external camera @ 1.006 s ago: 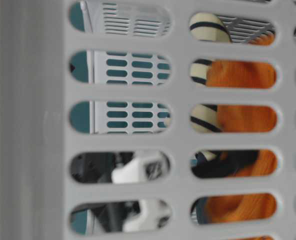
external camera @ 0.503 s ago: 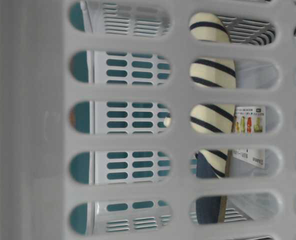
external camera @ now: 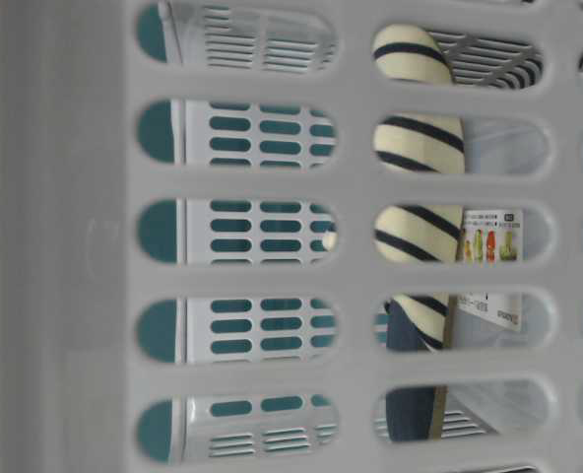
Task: Pick up the orange cloth from the shopping basket with the left arm.
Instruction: 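Lift the orange cloth upward out of the basket with the left gripper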
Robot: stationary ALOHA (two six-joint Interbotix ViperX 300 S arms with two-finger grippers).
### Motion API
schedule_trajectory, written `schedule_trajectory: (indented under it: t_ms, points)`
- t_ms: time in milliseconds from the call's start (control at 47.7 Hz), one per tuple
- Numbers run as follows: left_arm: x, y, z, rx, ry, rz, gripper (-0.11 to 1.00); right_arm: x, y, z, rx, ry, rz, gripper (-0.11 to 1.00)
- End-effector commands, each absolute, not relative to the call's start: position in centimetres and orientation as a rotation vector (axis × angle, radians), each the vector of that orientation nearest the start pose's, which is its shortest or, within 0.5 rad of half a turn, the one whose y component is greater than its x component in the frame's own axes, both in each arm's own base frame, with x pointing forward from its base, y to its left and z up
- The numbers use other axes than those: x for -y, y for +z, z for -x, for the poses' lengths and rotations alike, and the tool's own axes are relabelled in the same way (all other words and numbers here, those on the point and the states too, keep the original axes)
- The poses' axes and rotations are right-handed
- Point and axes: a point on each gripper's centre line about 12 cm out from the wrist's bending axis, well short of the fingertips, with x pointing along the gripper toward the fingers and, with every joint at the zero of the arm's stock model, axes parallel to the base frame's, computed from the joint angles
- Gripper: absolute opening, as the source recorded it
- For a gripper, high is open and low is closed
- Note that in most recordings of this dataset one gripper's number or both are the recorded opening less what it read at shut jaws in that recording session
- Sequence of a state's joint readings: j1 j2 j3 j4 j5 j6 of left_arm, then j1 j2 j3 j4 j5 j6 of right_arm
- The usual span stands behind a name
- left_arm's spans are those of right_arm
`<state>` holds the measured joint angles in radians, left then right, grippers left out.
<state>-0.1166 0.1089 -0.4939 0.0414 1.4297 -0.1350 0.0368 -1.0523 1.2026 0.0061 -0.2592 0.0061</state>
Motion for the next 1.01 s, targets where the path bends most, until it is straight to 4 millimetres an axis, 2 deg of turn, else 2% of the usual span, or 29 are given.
schedule_trajectory:
  t_ms: [0, 985]
  points:
    - [4.2, 44.5, -42.2, -0.999, 0.003, 0.041, 0.15, -0.7, 29.9, -18.4, 0.118, 0.037, -0.016, -0.02]
    - [4.0, 43.1, -42.7, -1.032, 0.010, 0.041, 0.15, -0.7, 30.1, -18.3, 0.125, 0.037, -0.018, -0.02]
